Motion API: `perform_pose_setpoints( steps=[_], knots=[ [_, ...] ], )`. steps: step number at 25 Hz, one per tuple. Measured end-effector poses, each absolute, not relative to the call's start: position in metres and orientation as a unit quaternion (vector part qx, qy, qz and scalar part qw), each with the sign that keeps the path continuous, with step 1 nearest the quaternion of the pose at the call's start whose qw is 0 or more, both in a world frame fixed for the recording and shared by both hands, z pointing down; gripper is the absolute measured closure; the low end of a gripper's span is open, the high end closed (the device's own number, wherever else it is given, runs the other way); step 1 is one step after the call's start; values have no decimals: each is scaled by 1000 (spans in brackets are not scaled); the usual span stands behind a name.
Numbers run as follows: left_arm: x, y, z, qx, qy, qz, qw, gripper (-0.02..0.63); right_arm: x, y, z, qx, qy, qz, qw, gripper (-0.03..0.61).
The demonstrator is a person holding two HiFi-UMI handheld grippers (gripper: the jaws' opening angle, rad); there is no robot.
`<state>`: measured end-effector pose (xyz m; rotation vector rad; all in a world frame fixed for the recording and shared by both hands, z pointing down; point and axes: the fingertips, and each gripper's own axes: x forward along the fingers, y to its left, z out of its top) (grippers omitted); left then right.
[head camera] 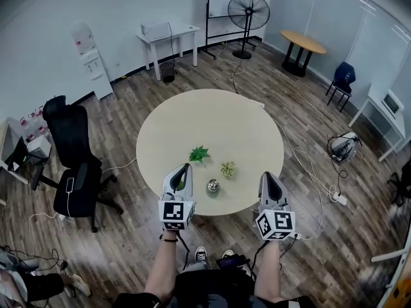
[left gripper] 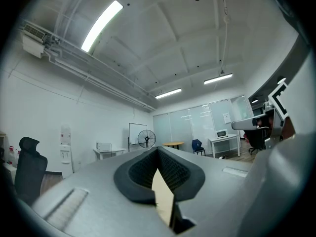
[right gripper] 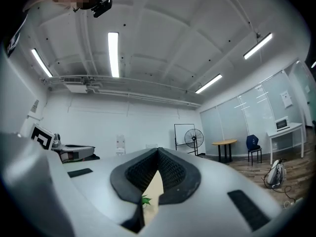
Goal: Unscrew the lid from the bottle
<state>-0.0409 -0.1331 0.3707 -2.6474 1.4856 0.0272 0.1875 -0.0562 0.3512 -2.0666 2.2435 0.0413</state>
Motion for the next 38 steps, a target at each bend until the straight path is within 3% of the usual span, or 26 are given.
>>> perform_pose_setpoints(
  steps=[12, 18, 20, 31, 38],
  knots=[
    [-3, -136, 360, -858, 511, 22, 49, 611, 225, -74, 340, -663, 746, 8, 63, 575],
    [15, -136, 363, -866, 495, 38, 57, 371, 230, -79, 351, -659, 751, 5, 53, 575],
    [23, -136, 365, -875, 478, 44, 57, 259, 233, -82, 354, -657, 752, 4, 51, 575],
    [35, -141, 401, -880, 467, 40, 80, 260, 228, -91, 376, -650, 759, -11, 38, 575],
    [50, -134, 504, -893, 449, 0, 39, 259, 222, -85, 393, -642, 766, -20, 13, 575]
  ],
)
